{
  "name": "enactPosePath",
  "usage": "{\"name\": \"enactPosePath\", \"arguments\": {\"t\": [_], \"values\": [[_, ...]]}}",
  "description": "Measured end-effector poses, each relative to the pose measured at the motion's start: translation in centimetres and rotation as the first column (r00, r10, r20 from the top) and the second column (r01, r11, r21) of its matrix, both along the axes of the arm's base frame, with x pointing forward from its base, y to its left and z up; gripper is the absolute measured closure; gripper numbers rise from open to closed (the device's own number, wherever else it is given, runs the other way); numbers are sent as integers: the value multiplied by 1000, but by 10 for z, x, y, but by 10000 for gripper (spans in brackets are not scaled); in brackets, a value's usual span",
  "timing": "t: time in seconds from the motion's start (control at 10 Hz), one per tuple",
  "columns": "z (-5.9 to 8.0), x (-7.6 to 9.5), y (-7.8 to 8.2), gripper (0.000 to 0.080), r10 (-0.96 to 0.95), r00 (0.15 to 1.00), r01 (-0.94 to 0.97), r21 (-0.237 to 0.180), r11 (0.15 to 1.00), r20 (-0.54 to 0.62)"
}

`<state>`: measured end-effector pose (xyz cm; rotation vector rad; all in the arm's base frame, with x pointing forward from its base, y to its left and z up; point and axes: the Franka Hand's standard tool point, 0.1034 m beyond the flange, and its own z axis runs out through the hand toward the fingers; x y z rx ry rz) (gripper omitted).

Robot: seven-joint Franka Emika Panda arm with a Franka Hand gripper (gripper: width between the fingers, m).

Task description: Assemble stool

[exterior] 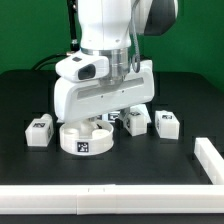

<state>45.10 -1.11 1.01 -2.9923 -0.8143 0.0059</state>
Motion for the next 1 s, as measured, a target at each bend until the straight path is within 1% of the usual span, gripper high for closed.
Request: {"name": "enactPosePath", "arguments": {"t": [0.1, 0.2, 0.3, 0.4, 0.5, 0.6, 0.7, 0.8, 1.0], "values": [[1, 2, -1, 593, 4, 1000, -4, 0, 1000, -1], [5, 16, -4, 720, 16, 1000, -16, 4, 1000, -2], [9, 31, -5, 720, 28, 1000, -28, 6, 1000, 7], [12, 46, -3, 775, 49, 999, -49, 12, 999, 6], [14, 61, 1, 775, 89, 996, -89, 18, 996, 14], [13, 69, 11, 775, 163, 987, -162, 38, 986, -10], [12, 75, 25, 775, 230, 973, -228, 63, 972, -26], [9, 76, 30, 775, 236, 971, -233, 68, 970, -29], [10, 77, 27, 775, 231, 973, -229, 65, 971, -26]]}}
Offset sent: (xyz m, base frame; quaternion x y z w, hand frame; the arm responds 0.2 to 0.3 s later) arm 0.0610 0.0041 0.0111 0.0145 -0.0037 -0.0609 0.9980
